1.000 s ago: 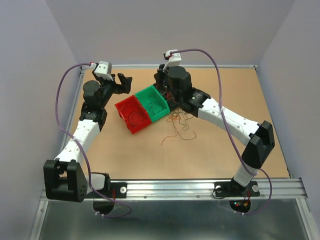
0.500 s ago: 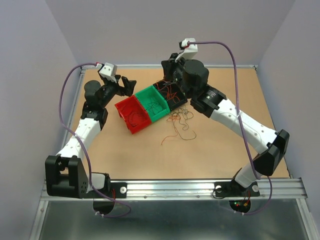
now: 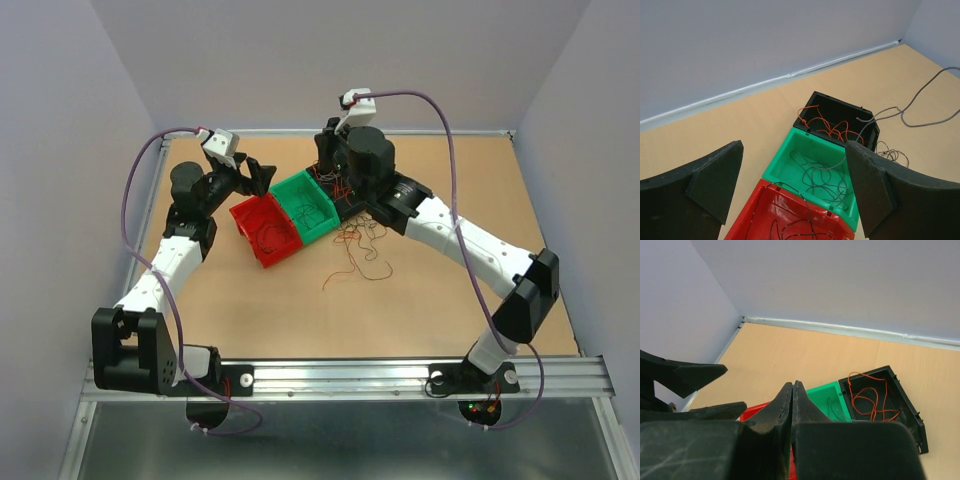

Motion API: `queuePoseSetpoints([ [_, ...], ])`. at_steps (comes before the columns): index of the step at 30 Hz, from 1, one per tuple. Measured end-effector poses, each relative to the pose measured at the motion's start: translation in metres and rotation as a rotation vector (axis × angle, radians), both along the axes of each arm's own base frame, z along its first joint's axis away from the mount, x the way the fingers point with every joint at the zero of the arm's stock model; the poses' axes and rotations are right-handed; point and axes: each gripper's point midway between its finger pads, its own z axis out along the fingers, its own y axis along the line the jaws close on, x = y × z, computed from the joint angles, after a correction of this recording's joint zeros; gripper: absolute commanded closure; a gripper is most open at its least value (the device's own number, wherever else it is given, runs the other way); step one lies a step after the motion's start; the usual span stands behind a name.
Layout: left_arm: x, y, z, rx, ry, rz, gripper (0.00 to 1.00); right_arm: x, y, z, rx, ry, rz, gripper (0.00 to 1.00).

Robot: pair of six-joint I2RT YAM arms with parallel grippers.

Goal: Untangle the cables

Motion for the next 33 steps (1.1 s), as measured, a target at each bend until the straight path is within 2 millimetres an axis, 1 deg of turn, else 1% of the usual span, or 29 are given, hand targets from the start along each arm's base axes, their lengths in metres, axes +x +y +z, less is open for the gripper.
queuePoseSetpoints([
  [4,0.0,0.0,-0.001,0.002,0.0,0.001,0.05,0.003,0.017,-0.029,-0.038,0.033,-0.002,1.0],
  [7,0.001,0.001,-0.001,0.004,-0.001,0.005,0.05,0.002,0.036,-0.069,-0.088,0.079,0.012,0.99],
  [9,0.001,0.001,-0.001,0.004,-0.001,0.008,0.05,0.004,0.045,-0.096,-0.118,0.111,0.017,0.99],
  [10,0.001,0.001,-0.001,0.004,-0.001,0.008,0.05,0.004,0.049,-0.106,-0.13,0.125,0.022,0.99],
  [11,0.001,0.001,-0.001,0.004,0.0,0.009,0.05,0.006,0.053,-0.122,-0.149,0.146,0.024,0.99],
  [15,0.002,0.002,-0.002,0.004,0.001,0.015,0.04,0.011,0.065,-0.162,-0.188,0.2,0.04,0.99],
  [18,0.004,0.005,-0.002,0.005,0.003,0.031,0.04,0.014,0.068,-0.183,-0.207,0.227,0.037,0.99],
  [19,0.005,0.006,-0.002,0.004,0.004,0.041,0.04,0.018,0.066,-0.189,-0.211,0.236,0.029,0.99],
  [22,0.007,0.01,-0.002,0.003,0.002,0.069,0.04,0.022,0.067,-0.2,-0.198,0.266,0.058,1.0],
  [25,0.01,0.016,-0.007,0.0,0.007,0.106,0.05,0.039,0.062,-0.212,-0.171,0.296,0.078,0.99],
  [27,0.01,0.019,-0.012,0.001,0.017,0.127,0.05,0.056,0.06,-0.226,-0.157,0.32,0.086,0.99],
  [28,0.011,0.021,-0.014,0.001,0.022,0.136,0.05,0.066,0.058,-0.234,-0.155,0.333,0.086,1.0],
  [30,0.012,0.024,-0.015,-0.002,0.025,0.155,0.05,0.079,0.06,-0.247,-0.143,0.354,0.096,0.99],
  [33,0.013,0.026,-0.013,-0.006,0.019,0.169,0.05,0.09,0.066,-0.277,-0.133,0.409,0.133,0.99],
])
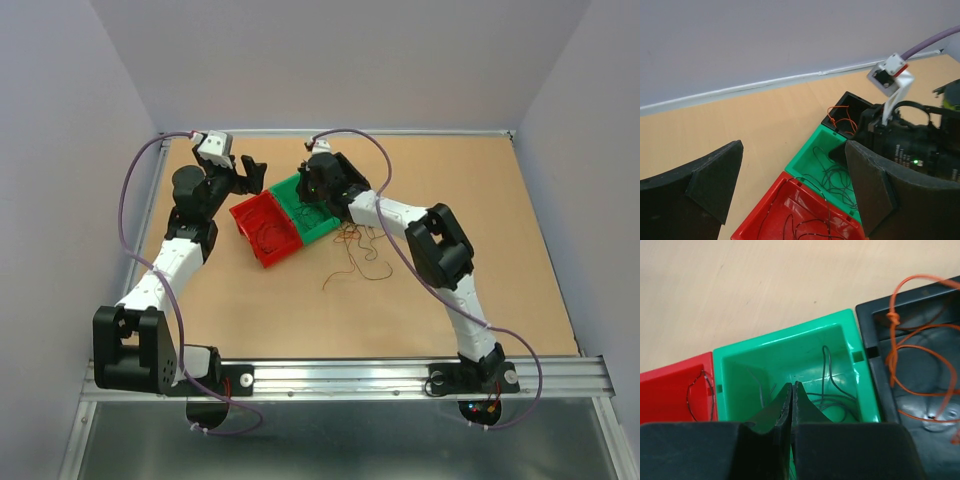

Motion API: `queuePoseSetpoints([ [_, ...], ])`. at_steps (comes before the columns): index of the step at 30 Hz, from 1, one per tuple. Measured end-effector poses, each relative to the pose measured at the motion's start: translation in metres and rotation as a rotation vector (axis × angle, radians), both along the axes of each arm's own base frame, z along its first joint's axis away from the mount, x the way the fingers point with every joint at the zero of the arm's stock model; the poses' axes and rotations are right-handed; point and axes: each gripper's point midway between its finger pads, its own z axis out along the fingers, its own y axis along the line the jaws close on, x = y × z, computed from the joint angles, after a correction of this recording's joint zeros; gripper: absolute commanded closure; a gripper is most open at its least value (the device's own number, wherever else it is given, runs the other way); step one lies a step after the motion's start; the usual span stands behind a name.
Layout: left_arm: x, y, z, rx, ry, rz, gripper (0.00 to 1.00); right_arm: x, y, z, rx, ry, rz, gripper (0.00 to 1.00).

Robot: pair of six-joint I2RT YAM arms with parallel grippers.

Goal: Untangle the cables

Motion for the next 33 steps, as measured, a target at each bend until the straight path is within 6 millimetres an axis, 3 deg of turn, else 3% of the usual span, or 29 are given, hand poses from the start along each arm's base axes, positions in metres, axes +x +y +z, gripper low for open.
queuePoseSetpoints([
  [6,0.001,0.001,0.001,-0.001,-0.004,0.009,0.05,0.015,0.014,-0.045,0.005,0.09,0.048,0.99],
  [12,0.001,0.001,0.004,-0.003,-0.02,0.006,0.05,0.014,0.005,-0.072,-0.091,0.115,-0.006,0.99],
  [21,-0.002,-0.004,0.002,-0.002,-0.02,-0.027,0.05,0.001,0.003,-0.072,-0.201,0.07,-0.055,0.97],
  [23,-0.002,-0.004,0.002,-0.002,-0.021,-0.027,0.05,-0.001,0.0,-0.066,-0.208,0.064,-0.055,0.93],
  [28,-0.003,-0.002,0.004,0.0,-0.026,-0.017,0.04,0.001,0.0,-0.015,-0.168,-0.002,-0.053,0.8],
  [33,-0.009,-0.001,0.011,0.001,-0.053,-0.012,0.04,0.002,0.0,0.031,-0.118,-0.065,-0.052,0.58],
])
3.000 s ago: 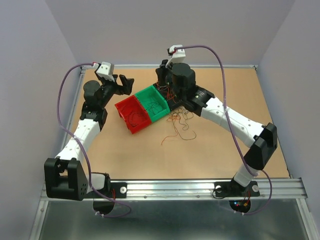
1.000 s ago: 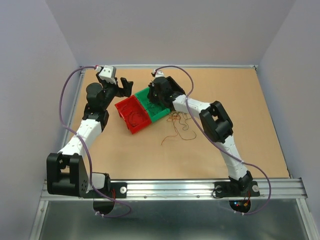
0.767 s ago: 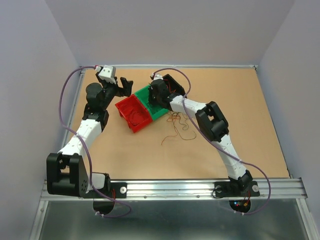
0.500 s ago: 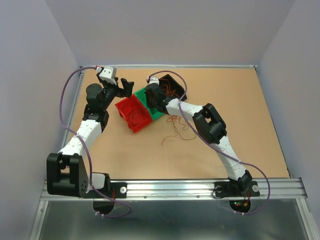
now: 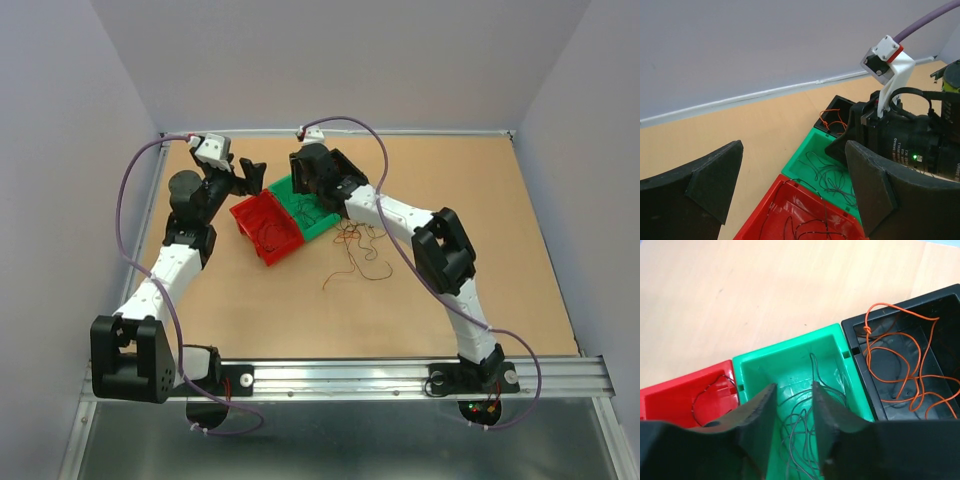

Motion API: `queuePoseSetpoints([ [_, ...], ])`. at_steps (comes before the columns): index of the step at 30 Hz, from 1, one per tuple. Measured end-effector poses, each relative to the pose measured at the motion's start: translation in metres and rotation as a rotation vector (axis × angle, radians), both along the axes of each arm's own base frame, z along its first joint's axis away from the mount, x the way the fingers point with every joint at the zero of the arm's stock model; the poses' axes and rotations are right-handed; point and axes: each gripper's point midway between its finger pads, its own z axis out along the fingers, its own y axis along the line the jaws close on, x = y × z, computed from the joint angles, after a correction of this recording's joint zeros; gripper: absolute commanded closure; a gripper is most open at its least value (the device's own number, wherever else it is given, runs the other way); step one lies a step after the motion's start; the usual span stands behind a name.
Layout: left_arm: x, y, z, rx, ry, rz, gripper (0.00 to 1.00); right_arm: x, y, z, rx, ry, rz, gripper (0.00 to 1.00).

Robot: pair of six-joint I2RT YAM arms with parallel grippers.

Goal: Untangle the cables

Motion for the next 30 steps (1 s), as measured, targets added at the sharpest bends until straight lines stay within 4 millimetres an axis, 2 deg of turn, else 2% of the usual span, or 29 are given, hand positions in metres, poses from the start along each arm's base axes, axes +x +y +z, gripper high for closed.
queuePoseSetpoints([
  [2,0.0,0.0,0.003,0.0,-0.011,0.0,0.03,0.0,-0.001,0.01,0.008,-0.014,0.002,0.51],
  [5,-0.001,0.0,0.002,0.002,-0.017,0.001,0.02,-0.002,-0.003,0.015,0.015,-0.022,0.002,0.45],
  [7,-0.001,0.0,0.0,0.005,-0.014,-0.002,0.02,-0.01,-0.01,0.016,0.009,-0.016,0.001,0.43],
  [9,-0.002,-0.003,0.0,0.018,-0.019,-0.014,0.02,-0.023,-0.023,0.016,0.002,-0.011,-0.004,0.36],
  [11,-0.004,-0.01,-0.001,0.034,-0.026,-0.027,0.02,-0.039,-0.041,0.02,-0.009,-0.006,-0.019,0.28],
  [13,-0.008,-0.027,-0.003,0.064,-0.035,-0.062,0.03,-0.062,-0.069,0.031,-0.009,-0.018,-0.047,0.25],
  [16,-0.017,-0.063,-0.014,0.116,-0.029,-0.145,0.03,-0.092,-0.11,0.051,0.02,-0.047,-0.097,0.3],
  [20,-0.029,-0.106,-0.044,0.205,0.025,-0.259,0.04,-0.124,-0.171,0.056,0.08,-0.056,-0.188,0.3],
  [22,-0.033,-0.126,-0.063,0.257,0.061,-0.315,0.05,-0.132,-0.2,0.044,0.093,-0.04,-0.245,0.25],
  [23,-0.034,-0.136,-0.074,0.284,0.081,-0.343,0.05,-0.135,-0.216,0.032,0.088,-0.02,-0.279,0.15],
  [26,-0.04,-0.152,-0.098,0.339,0.13,-0.395,0.05,-0.139,-0.237,-0.003,0.048,0.054,-0.324,0.0],
  [28,-0.044,-0.156,-0.111,0.366,0.156,-0.421,0.04,-0.139,-0.234,-0.029,0.008,0.111,-0.307,0.01],
  [30,-0.047,-0.157,-0.119,0.385,0.173,-0.437,0.05,-0.141,-0.228,-0.053,-0.026,0.17,-0.277,0.12],
])
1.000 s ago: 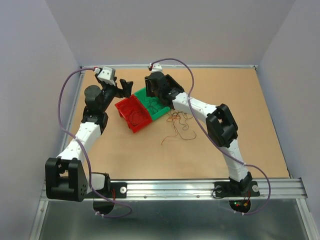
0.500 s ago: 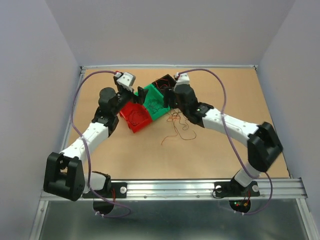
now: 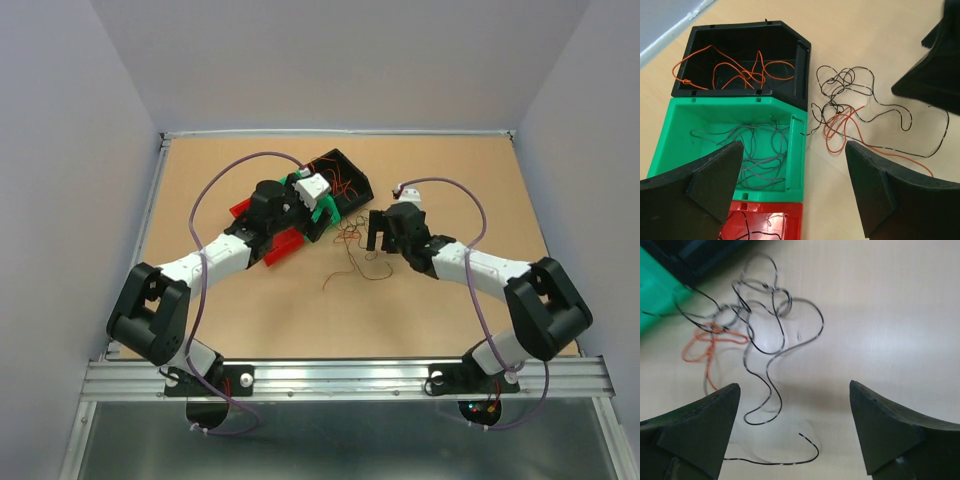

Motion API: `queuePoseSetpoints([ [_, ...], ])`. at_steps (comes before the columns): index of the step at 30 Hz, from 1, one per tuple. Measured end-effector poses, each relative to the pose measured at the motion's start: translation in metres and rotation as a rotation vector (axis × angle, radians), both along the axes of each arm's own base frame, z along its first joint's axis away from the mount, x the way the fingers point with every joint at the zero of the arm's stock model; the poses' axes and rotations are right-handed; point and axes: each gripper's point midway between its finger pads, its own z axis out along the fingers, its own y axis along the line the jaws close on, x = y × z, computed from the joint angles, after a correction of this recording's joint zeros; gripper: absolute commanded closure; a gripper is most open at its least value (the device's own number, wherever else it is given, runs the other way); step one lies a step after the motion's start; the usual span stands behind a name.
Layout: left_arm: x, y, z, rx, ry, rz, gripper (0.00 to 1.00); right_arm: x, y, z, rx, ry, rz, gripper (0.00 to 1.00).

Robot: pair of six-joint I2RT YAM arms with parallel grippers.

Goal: Untangle the cables

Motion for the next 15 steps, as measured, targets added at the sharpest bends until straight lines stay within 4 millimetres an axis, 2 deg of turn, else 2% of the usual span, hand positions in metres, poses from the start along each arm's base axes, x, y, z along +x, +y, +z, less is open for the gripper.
queuePoseSetpoints([
  [4,-0.003,-0.001,-0.001,0.013,-0.005,-0.026,0.05,0.0,0.006,-0.045,-0.06,0.114,0.031,0.19],
  [5,-0.003,-0.002,-0.001,0.015,-0.007,-0.031,0.04,0.003,0.009,-0.056,-0.077,0.137,0.04,0.26],
  [7,-0.004,-0.002,-0.001,0.017,-0.01,-0.038,0.04,0.012,0.014,-0.068,-0.099,0.16,0.048,0.47],
  [8,-0.003,-0.002,-0.001,0.019,-0.014,-0.04,0.04,0.021,0.018,-0.071,-0.105,0.158,0.045,0.72],
  [10,-0.004,-0.002,0.0,0.02,-0.018,-0.042,0.04,0.034,0.026,-0.068,-0.099,0.137,0.05,0.93],
  [11,-0.004,-0.002,0.0,0.02,-0.02,-0.042,0.04,0.038,0.029,-0.067,-0.086,0.133,0.045,0.99],
  [14,-0.004,-0.002,0.004,0.017,-0.028,-0.046,0.05,0.038,0.026,-0.06,-0.086,0.12,0.04,0.99],
  [15,-0.005,-0.002,0.006,0.015,-0.031,-0.048,0.05,0.035,0.024,-0.05,-0.077,0.101,0.034,0.99],
])
